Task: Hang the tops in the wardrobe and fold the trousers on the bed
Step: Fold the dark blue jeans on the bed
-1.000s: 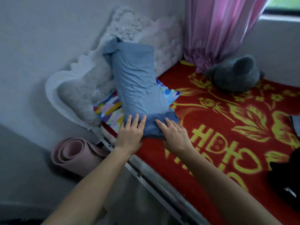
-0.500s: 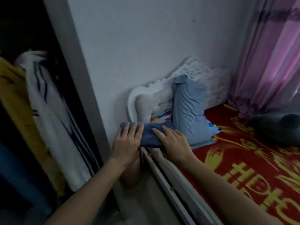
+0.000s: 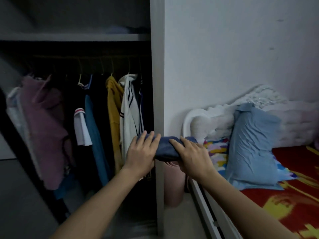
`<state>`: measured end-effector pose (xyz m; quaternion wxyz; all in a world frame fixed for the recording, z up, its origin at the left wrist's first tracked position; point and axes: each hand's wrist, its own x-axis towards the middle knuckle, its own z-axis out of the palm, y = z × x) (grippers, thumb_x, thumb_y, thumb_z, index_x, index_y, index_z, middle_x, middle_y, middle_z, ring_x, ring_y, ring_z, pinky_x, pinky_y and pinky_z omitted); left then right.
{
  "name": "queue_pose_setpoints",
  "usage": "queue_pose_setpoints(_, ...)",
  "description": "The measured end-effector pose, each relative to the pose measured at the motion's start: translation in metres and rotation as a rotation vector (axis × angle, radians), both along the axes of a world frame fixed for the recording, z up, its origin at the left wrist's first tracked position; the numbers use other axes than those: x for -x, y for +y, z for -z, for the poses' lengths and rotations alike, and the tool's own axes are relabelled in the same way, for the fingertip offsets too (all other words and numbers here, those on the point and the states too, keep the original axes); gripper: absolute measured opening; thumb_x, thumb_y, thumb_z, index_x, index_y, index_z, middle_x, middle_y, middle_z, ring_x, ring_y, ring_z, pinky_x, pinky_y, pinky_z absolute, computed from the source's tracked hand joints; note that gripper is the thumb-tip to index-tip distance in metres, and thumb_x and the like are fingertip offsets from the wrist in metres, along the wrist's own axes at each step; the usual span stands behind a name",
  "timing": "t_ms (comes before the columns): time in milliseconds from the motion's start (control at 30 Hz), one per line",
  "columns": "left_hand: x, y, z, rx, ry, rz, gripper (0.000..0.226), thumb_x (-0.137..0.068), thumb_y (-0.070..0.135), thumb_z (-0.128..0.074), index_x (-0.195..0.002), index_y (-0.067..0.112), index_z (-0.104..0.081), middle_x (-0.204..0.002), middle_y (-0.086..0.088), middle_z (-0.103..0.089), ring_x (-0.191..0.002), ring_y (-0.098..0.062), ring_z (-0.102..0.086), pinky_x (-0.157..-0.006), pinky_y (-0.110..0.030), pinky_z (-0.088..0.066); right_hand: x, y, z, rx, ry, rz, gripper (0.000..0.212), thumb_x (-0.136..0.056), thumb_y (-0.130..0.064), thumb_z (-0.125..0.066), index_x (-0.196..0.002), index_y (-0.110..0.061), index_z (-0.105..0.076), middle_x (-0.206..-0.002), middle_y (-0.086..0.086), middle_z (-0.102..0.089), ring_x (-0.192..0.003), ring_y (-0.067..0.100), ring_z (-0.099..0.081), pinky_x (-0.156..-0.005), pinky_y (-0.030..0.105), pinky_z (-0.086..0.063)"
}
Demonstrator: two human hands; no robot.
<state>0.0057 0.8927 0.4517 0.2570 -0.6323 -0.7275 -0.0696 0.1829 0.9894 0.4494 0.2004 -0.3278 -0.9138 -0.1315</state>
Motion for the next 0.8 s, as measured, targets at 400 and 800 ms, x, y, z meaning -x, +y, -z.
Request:
queue_pose_setpoints(400, 0.132, -0.108, -0.078, -0.293, 0.128, -0.146, 0.09, -0.05, 0.007, -0.082, -0.136, 0.005, -0.057, -0.138, -0.016, -0.057, -0.13, -0.035, -0.053, -0.097, -0.054, -0.049, 0.152, -0.076, -0.083, -0.197, 0.158, -0.266, 0.065, -0.076, -0.019, -0.076, -0.138, -0.018, -0.058, -0.129, 0.021, -0.064, -0.107, 0.035, -0.068, -0.08, 0.041, -0.059)
queue_pose_setpoints(800, 0.349, -0.152, -0.278, -0.872, 0.455, -0.111, 0.056, -0.085, 0.014, -0.055, -0.141, 0.007, -0.052, -0.141, -0.015, -0.055, -0.129, -0.035, -0.052, -0.1, -0.051, -0.043, 0.368, -0.11, -0.302, -0.765, 0.442, -0.38, 0.052, -0.089, -0.02, -0.057, -0.141, -0.019, -0.055, -0.139, 0.021, -0.057, -0.12, 0.038, -0.061, -0.092, 0.046, -0.054)
